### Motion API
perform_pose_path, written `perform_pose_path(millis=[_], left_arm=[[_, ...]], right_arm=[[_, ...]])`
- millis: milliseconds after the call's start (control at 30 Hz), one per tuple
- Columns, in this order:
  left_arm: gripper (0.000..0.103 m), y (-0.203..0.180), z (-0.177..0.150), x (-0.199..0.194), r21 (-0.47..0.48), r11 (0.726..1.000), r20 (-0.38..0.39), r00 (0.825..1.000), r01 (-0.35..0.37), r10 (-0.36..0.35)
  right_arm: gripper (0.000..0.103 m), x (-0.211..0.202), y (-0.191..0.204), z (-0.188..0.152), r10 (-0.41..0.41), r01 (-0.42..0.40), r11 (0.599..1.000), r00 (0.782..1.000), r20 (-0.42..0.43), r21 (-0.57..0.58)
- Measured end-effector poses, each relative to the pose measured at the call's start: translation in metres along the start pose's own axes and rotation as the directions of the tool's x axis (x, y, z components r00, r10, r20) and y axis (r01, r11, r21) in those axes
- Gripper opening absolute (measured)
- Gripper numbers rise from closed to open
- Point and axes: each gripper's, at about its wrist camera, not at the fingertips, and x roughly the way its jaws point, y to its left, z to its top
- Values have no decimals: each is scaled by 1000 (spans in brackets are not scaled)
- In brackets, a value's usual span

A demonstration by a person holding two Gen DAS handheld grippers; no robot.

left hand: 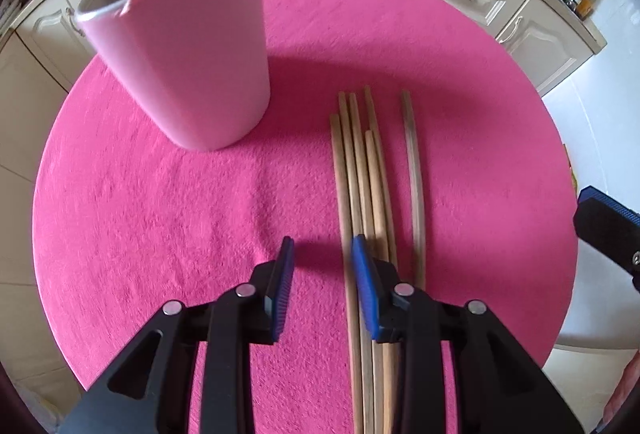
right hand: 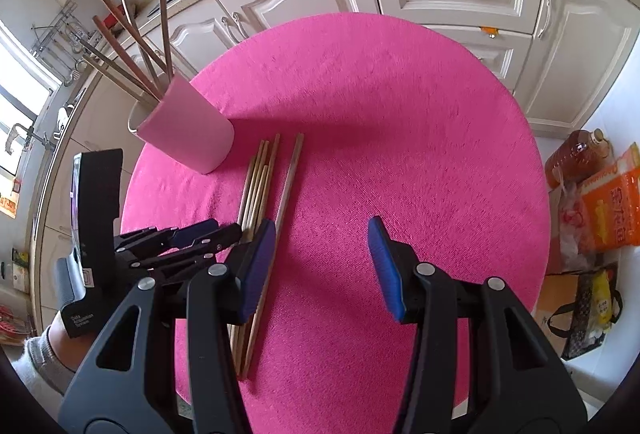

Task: Organize utensils
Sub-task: 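Lower the left gripper to the loose chopsticks on the cloth, then close the left gripper on one wooden chopstick and lift it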

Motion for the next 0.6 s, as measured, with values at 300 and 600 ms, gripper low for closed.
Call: perform_pose_path(millis=[300, 600], left_arm=[[32, -24, 28, 16, 96, 990, -57, 992, -107, 113], [5, -3, 33, 8, -7, 1000, -55, 998, 5, -5]], right_arm=[[48, 16, 5, 5, 2, -2, 1000, 999, -42, -2], [34, 45, 22, 11, 10, -12, 1000, 991, -131, -14]])
